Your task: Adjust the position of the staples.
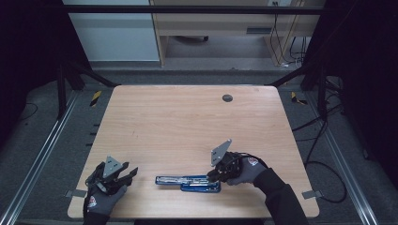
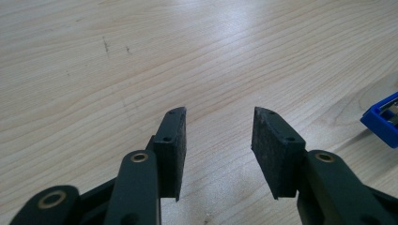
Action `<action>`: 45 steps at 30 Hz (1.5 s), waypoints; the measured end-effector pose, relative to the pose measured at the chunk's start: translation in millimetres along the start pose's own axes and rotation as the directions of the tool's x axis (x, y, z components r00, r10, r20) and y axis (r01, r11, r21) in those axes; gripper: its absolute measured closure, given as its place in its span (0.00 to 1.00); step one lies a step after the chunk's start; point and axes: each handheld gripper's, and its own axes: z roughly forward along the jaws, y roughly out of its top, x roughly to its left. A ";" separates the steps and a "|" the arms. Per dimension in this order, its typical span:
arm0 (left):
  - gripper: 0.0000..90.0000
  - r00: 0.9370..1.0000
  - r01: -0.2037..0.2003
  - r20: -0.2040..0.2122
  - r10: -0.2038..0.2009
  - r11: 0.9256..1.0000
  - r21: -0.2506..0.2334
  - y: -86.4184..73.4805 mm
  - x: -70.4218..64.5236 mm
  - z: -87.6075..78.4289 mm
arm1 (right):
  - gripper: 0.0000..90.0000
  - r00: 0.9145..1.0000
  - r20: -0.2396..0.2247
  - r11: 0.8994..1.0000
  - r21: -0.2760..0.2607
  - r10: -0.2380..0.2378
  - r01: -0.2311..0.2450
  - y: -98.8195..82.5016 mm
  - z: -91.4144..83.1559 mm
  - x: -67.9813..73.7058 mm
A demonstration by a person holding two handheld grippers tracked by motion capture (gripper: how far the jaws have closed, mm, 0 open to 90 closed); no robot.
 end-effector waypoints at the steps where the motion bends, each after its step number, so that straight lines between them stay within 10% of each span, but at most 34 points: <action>1: 0.62 1.000 0.002 -0.001 -0.002 1.000 -0.001 0.0 0.0 0.1 | 0.87 1.000 0.001 1.000 0.002 0.000 0.000 -0.1 0.1 0.0; 30: 0.62 1.000 -0.003 -0.001 0.003 1.000 0.001 0.2 -0.1 -0.2 | 0.85 1.000 0.015 1.000 0.028 -0.013 0.013 -0.3 3.3 1.4; 45: 0.62 1.000 -0.001 0.000 0.001 1.000 -0.002 0.4 -0.4 -0.1 | 0.85 0.997 0.078 0.998 -0.056 0.017 -0.013 -1.7 -9.4 2.0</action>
